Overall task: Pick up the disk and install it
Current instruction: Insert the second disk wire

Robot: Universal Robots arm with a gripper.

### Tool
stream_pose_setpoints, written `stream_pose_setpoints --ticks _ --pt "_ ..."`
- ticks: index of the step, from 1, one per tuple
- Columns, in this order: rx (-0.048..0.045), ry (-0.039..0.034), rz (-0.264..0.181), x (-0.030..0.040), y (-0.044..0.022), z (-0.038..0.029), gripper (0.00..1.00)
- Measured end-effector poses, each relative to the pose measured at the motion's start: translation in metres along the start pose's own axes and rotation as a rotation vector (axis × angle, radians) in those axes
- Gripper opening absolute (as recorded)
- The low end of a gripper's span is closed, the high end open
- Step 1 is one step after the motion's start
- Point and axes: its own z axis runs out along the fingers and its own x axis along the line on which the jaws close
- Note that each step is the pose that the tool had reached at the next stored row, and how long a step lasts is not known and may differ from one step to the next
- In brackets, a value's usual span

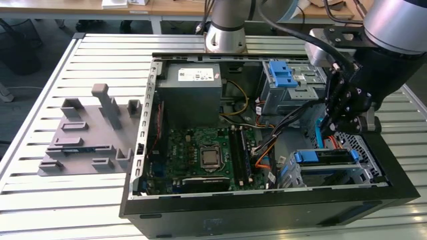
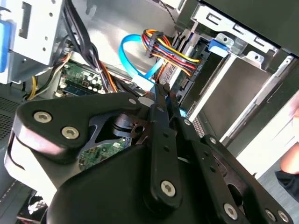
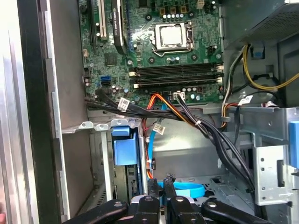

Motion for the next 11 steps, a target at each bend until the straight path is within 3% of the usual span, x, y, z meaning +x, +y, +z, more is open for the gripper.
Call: stream_pose_setpoints --ticks 4,11 --pt "0.0001 0.0006 0.0 0.0003 0.0 0.0005 0.16" --pt "0.0 0.0004 0.0 0.0101 -0.0008 0.007 0.16"
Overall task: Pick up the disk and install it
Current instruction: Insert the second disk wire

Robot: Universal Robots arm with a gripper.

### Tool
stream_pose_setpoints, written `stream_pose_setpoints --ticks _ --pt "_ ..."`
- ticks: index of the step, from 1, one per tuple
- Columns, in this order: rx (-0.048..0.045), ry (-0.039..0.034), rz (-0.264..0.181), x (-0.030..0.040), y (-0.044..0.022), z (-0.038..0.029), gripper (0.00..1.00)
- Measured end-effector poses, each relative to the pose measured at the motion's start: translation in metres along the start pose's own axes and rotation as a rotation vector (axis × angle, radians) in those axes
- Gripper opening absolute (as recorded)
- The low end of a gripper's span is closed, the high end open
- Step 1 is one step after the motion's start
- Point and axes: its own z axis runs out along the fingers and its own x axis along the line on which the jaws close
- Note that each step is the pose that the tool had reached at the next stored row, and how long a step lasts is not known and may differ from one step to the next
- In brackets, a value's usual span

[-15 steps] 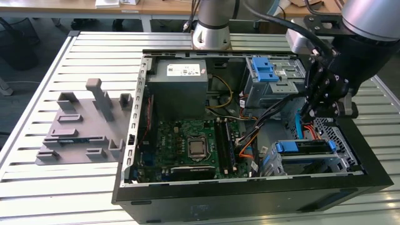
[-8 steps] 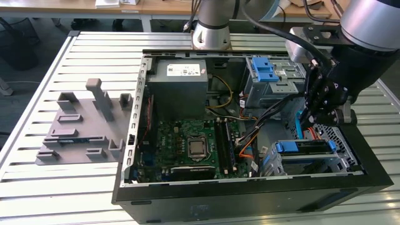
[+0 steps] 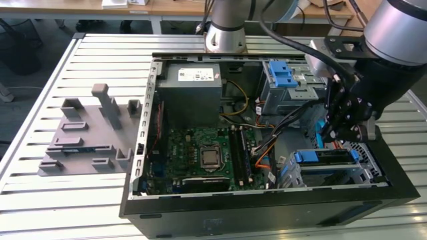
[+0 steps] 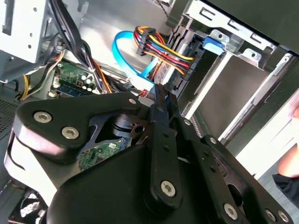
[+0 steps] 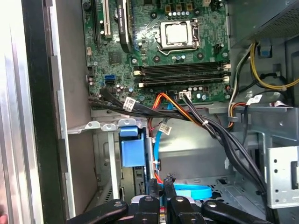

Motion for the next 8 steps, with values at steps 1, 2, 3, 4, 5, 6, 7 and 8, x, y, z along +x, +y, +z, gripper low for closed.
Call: stream_pose_setpoints --ticks 1,2,3,4,5,6,7,8 --pt "0.0 0.0001 0.0 0.0015 -0.0001 0.0014 0.16" --pt "0.0 -0.0001 0.0 0.0025 -0.0002 0.0027 0.16" --pt "0.0 -0.0003 0.0 0.0028 -0.0002 0.0037 0.16" --pt "0.0 -0.0001 0.0 0.0031 -0.0002 0.0043 0.16" --pt "0.0 0.0 0.0 0.0035 -0.0002 0.0048 0.16" --pt "0.0 0.0001 0.0 0.0043 -0.0003 0.0053 0.16" --pt "0.0 -0.0001 0.0 0.0056 -0.0004 0.0057 0.16" --pt "0.0 -0.0002 0.0 0.0067 -0.0005 0.006 0.16"
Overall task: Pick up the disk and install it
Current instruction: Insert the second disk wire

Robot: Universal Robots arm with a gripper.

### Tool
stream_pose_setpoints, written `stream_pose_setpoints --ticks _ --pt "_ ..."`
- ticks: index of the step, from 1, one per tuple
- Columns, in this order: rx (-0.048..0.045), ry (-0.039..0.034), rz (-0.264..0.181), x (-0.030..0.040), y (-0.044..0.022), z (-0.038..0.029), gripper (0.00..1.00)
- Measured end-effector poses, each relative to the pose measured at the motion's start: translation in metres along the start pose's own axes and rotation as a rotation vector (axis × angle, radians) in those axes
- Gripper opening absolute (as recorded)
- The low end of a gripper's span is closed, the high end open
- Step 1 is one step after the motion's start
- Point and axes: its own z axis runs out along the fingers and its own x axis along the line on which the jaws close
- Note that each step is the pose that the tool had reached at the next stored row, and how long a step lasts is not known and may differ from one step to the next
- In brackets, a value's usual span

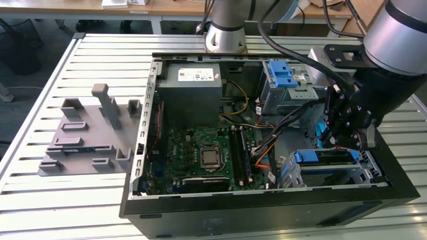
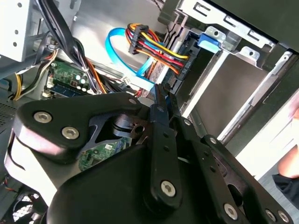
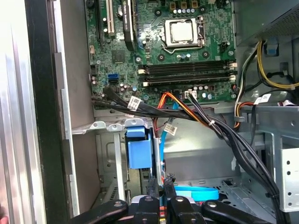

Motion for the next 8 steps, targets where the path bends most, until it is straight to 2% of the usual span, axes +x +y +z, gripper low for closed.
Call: stream_pose_setpoints --ticks 8 --pt "0.0 -0.0001 0.0 0.0038 -0.0012 0.0019 0.16"
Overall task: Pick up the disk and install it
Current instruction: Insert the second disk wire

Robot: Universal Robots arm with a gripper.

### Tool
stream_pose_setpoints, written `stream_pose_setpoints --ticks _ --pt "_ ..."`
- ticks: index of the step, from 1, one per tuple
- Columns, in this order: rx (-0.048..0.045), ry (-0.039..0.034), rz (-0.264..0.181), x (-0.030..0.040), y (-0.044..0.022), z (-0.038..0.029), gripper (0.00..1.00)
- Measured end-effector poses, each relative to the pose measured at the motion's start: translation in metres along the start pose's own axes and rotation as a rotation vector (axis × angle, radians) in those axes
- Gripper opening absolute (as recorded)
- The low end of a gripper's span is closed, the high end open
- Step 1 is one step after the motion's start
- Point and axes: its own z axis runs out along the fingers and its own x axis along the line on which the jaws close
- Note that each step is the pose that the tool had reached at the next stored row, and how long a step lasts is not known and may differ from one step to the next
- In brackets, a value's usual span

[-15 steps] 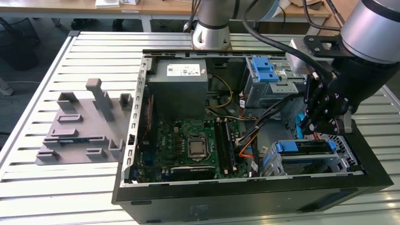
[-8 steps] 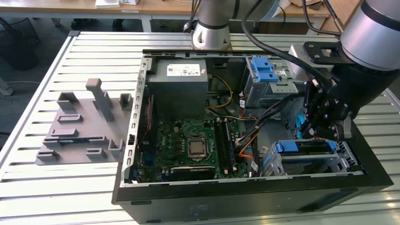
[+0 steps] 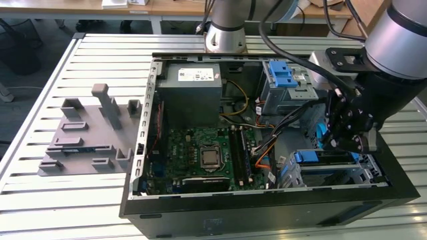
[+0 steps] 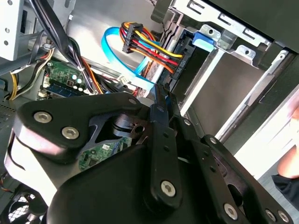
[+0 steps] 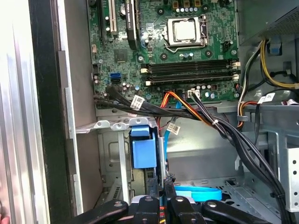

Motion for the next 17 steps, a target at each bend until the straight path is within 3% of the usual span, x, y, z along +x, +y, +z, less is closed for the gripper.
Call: stream_pose_setpoints --ticks 17 --pt "0.0 0.0003 0.0 0.0033 -0.0023 0.0049 0.16"
